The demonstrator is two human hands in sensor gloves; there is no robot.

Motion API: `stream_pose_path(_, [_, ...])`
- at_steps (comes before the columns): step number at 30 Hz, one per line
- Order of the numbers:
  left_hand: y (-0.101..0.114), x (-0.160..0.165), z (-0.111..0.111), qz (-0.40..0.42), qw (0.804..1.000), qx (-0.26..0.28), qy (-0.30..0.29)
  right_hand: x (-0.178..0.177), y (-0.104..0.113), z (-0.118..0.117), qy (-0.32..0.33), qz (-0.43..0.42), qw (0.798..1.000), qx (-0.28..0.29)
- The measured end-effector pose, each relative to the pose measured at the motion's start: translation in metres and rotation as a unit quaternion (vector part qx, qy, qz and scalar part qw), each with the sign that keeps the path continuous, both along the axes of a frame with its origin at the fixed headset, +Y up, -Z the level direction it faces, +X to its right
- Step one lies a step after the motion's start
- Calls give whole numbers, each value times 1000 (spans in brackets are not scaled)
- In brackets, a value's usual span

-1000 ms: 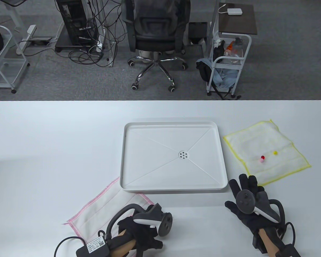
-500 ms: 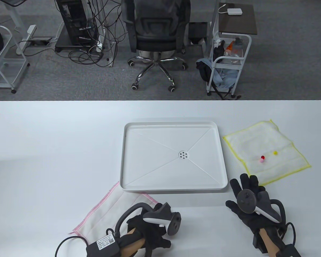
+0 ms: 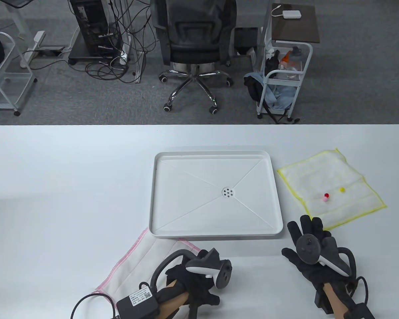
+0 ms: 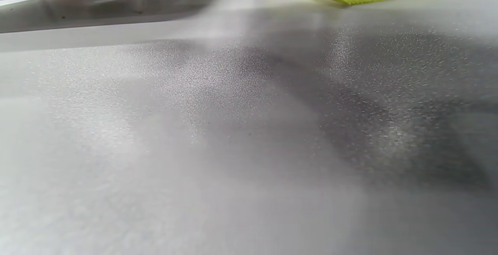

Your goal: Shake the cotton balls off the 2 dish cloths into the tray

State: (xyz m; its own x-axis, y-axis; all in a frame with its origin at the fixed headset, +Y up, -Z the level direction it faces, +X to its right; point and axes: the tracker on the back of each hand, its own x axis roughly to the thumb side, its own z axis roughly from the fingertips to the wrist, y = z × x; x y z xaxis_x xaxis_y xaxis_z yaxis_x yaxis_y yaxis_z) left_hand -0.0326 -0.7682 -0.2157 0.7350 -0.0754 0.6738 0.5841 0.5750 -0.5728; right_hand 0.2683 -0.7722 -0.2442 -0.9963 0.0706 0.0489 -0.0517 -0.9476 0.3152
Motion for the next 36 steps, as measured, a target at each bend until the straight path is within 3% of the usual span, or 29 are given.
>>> stream_pose_path(13, [-2, 15, 0, -1, 1000, -5, -8, 3, 1, -1, -2, -2, 1000, 0])
stream_pose_path(20, [-3, 19, 3, 11, 999, -35, -17, 3, 1, -1, -1, -1, 1000, -1])
stream_pose_path(36, [-4, 71, 1, 18, 998, -43, -50, 8, 3, -2, -13, -11, 1000, 2])
